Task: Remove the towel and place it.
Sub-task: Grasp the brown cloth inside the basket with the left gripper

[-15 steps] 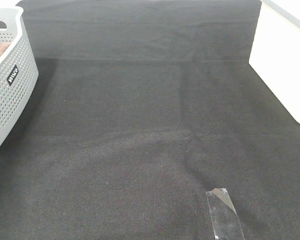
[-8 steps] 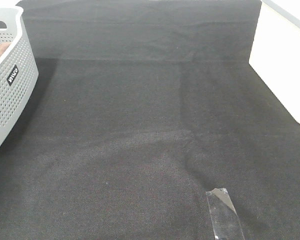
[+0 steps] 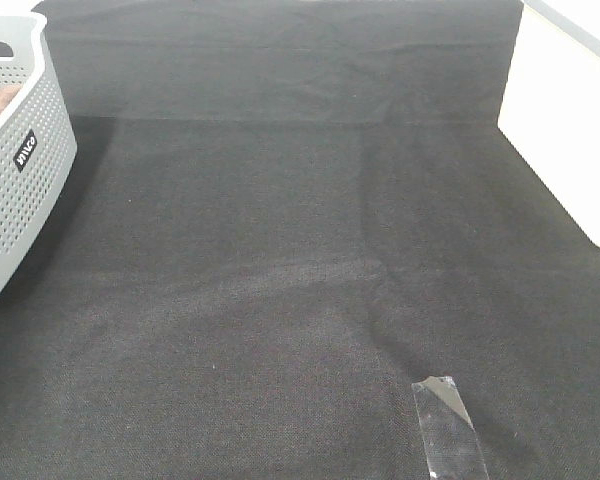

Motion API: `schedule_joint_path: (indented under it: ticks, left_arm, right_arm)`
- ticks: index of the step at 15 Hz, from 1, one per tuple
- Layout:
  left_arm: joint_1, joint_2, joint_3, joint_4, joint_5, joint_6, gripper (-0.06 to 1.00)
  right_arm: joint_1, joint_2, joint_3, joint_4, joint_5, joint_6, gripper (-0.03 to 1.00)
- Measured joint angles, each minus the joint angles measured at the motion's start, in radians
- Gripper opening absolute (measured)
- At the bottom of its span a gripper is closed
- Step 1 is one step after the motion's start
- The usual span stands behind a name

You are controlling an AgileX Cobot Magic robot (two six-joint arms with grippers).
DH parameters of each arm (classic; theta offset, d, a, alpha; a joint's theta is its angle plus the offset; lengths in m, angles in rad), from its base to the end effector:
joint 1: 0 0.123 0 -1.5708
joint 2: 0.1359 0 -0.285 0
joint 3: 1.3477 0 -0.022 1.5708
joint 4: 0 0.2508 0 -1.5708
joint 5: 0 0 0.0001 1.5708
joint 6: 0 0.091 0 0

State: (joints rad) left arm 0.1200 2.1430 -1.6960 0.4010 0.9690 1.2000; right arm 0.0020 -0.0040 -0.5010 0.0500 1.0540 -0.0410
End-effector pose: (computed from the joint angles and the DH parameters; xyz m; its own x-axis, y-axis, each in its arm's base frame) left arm 0.4449 0.0832 0.1890 -0.3287 0.9053 0.2689 0.9179 0.2393 0.3166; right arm -0.0054 0.0039 0.2782 -0.4444 -0.0172 -0.8957 -0.0481 0.9988 0.0048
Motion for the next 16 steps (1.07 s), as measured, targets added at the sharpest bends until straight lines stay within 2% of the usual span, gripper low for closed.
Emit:
schedule_joint_path:
  ticks: [1,2,3,4,10,16]
  left_arm:
    - [0.000,0.000,-0.002,0.000,0.000,-0.001,0.42]
    - [0.000,0.000,-0.002,0.000,-0.001,-0.013,0.32]
    - [0.000,0.000,-0.002,0.000,-0.003,-0.027,0.07]
    - [0.000,-0.001,-0.002,0.000,-0.013,-0.047,0.01]
    - [-0.001,-0.005,-0.002,0.000,-0.056,-0.112,0.00]
    - [-0.029,-0.225,-0.002,-0.024,-0.056,-0.292,0.00]
  right_arm:
    - [0.000,0.000,0.000,0.000,0.000,0.000,0.73]
    - [0.000,0.000,0.000,0.000,0.000,0.000,0.73]
    - [0.000,0.000,0.000,0.000,0.000,0.000,0.73]
    - [0.000,0.000,0.000,0.000,0.000,0.000,0.73]
    - [0.000,0.000,0.000,0.000,0.000,0.000,0.73]
    - [0.000,0.000,0.000,0.000,0.000,0.000,0.73]
